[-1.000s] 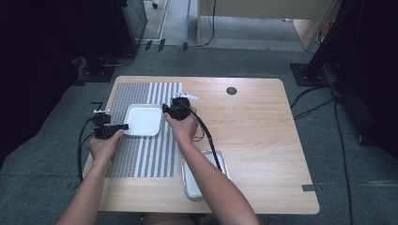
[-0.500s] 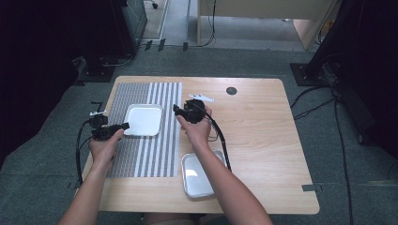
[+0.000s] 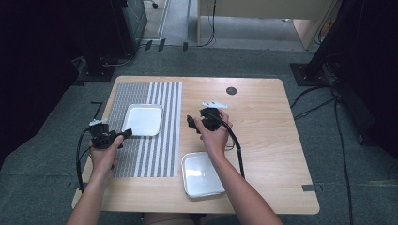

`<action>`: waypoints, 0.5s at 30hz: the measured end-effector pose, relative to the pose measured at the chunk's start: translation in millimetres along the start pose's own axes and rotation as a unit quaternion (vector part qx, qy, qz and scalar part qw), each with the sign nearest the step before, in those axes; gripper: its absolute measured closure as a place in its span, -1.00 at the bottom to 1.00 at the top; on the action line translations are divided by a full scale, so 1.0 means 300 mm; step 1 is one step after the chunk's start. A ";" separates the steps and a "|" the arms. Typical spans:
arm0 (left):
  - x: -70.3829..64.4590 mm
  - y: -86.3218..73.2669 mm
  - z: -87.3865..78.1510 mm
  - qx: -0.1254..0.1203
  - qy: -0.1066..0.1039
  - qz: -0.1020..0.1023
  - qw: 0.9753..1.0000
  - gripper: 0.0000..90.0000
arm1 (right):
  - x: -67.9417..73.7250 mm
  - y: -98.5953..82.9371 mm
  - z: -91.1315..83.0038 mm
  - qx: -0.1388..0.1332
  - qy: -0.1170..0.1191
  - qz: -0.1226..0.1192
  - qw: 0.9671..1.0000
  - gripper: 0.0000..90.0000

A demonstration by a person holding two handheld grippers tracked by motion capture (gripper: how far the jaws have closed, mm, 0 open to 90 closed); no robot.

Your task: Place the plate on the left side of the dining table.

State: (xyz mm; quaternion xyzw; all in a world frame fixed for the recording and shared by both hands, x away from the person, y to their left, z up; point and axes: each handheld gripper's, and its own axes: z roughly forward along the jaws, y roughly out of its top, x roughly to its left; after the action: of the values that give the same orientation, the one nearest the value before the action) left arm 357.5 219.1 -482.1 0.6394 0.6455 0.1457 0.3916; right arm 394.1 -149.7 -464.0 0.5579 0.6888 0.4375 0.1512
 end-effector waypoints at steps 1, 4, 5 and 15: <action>-0.004 -0.009 -0.004 -0.002 0.002 0.004 1.000 -0.51 | -0.006 -0.004 -0.008 0.003 0.003 -0.003 1.000 -0.44; -0.013 -0.029 -0.015 -0.005 0.003 0.014 1.000 -0.53 | -0.023 -0.018 -0.038 0.008 0.006 -0.010 1.000 -0.46; -0.013 -0.029 -0.015 -0.005 0.003 0.014 1.000 -0.53 | -0.027 -0.022 -0.045 0.008 0.004 -0.012 1.000 -0.47; -0.029 -0.098 -0.091 -0.021 -0.024 0.035 0.999 -0.57 | -0.101 -0.074 -0.137 0.009 -0.018 -0.022 1.000 -0.52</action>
State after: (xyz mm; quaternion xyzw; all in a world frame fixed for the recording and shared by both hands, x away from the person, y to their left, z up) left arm 316.7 215.3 -481.8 0.6561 0.6101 0.1573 0.4154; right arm 361.5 -194.7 -466.2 0.5518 0.7020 0.4178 0.1680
